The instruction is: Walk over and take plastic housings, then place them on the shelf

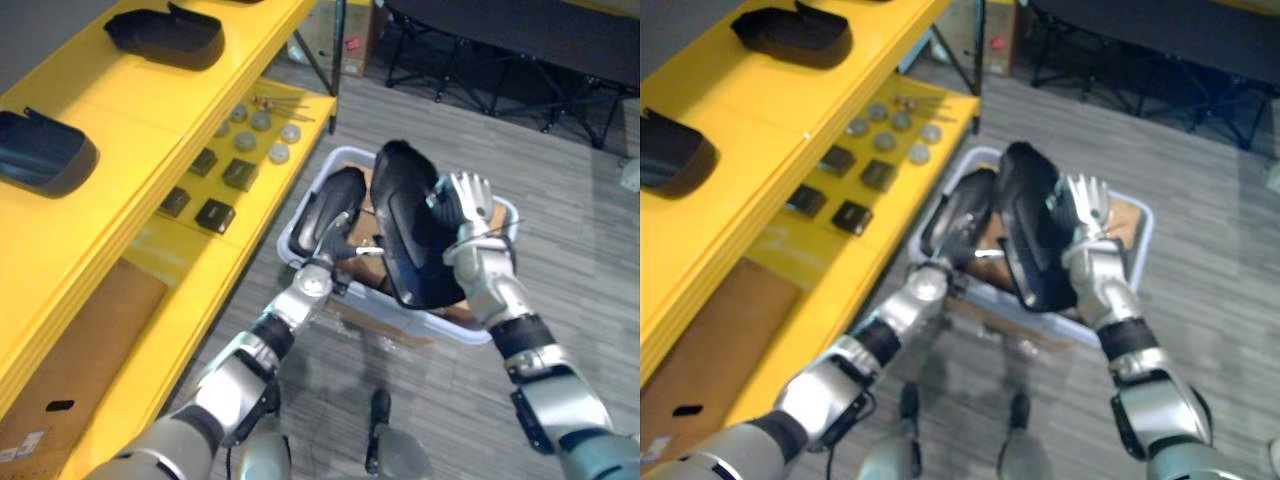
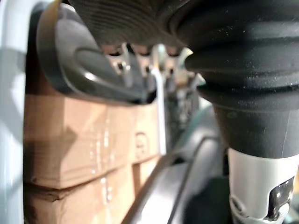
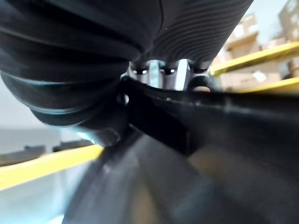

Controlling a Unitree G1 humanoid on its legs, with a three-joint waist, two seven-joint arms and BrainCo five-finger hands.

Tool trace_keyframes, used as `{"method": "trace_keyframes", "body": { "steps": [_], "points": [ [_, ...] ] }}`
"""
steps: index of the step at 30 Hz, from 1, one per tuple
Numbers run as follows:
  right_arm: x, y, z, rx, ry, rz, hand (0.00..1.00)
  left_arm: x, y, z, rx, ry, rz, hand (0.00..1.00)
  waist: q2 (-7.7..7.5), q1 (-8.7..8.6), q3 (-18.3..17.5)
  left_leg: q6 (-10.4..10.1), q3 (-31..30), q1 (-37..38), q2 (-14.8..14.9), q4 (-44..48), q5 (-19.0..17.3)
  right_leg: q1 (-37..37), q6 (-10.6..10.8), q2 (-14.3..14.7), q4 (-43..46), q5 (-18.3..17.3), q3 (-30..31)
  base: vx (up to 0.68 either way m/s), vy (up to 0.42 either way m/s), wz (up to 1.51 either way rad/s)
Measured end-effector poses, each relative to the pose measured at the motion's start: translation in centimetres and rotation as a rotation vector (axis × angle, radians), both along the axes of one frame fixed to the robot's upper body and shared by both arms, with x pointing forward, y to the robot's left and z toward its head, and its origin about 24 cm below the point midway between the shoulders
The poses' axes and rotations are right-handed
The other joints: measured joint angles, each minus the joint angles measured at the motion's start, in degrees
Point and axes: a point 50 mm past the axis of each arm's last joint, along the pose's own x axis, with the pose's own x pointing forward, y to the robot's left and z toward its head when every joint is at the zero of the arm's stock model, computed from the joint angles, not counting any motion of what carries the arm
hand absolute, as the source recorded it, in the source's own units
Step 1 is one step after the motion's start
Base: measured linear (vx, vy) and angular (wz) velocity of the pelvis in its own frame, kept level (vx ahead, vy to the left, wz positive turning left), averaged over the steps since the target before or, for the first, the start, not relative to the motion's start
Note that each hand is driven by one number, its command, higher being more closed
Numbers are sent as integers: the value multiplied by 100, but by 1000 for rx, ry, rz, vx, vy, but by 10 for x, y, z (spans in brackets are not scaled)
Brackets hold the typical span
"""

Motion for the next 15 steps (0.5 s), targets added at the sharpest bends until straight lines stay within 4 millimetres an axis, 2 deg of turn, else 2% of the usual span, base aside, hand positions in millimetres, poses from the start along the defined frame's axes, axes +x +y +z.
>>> {"method": "trace_keyframes", "body": {
  "steps": [6,11,15],
  "points": [
    [0,9,-2,4,4,21,100,1,-3,3,-126,62,15,0,-1,1,0,0,30,18,12,-2,0,0,-7,5,-2,2,7,-1,-1,-1],
    [1,23,-2,-15,5,59,100,1,-1,0,-161,94,30,0,-3,2,2,-2,59,20,17,-2,-1,-2,-8,8,-39,2,23,-4,-7,-2],
    [3,22,-5,-32,17,51,100,1,0,-1,-160,97,39,0,-6,6,3,-2,61,7,17,-3,-2,-13,-8,8,-42,2,23,0,0,0]
  ]
}}
